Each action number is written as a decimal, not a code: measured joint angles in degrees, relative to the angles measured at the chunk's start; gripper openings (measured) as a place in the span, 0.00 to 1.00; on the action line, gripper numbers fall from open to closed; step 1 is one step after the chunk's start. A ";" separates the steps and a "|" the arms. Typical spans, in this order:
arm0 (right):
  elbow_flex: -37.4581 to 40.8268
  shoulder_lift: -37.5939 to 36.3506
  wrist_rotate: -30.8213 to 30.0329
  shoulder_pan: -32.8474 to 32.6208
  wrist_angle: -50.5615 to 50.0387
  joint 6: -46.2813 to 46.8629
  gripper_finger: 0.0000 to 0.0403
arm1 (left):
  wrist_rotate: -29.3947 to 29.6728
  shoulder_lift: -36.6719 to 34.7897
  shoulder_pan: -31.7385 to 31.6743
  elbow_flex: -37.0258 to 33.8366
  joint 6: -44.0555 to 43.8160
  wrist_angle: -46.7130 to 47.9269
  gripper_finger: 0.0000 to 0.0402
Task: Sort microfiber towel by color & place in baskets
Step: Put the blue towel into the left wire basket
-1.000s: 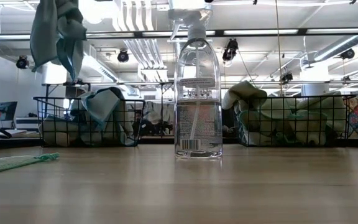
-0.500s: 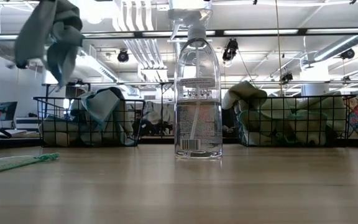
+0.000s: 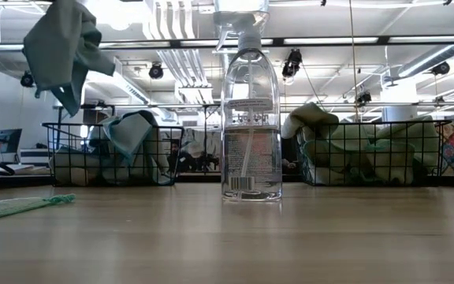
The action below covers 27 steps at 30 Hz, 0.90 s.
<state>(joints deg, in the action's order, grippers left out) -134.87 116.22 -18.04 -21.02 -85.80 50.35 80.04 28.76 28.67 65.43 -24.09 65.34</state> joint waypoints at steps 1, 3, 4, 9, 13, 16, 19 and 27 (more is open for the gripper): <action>-0.01 0.00 -0.01 0.00 0.02 0.00 0.33 | -0.01 0.15 0.00 0.00 -0.35 -0.02 0.38; -0.02 0.02 -0.01 0.00 0.03 -0.01 0.33 | -0.01 0.49 0.00 0.02 -0.87 -0.20 0.38; -0.02 0.02 -0.01 0.00 0.07 -0.08 0.33 | -0.01 0.69 0.00 0.02 -0.95 -0.31 0.38; -0.02 0.04 0.00 -0.11 0.28 -0.71 0.33 | -0.03 2.01 0.00 0.02 -2.75 -0.32 0.38; -0.02 0.05 0.00 -0.11 0.35 -1.51 0.33 | -0.03 2.01 0.00 0.02 -2.83 -0.28 0.38; -0.02 0.07 0.00 -0.22 0.35 -1.55 0.33 | -0.10 1.36 0.00 0.02 -4.70 -0.26 0.38; -0.02 0.09 0.01 -0.39 0.34 -2.00 0.33 | -1.69 0.62 0.00 0.02 -6.81 -0.25 0.38; 0.00 0.11 -0.02 -0.42 -0.03 -3.08 0.33 | -1.89 0.29 0.00 0.02 -6.80 -0.24 0.38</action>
<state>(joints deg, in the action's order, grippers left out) -134.87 116.33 -18.06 -21.43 -85.83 47.27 78.15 29.06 28.67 65.45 -30.88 65.10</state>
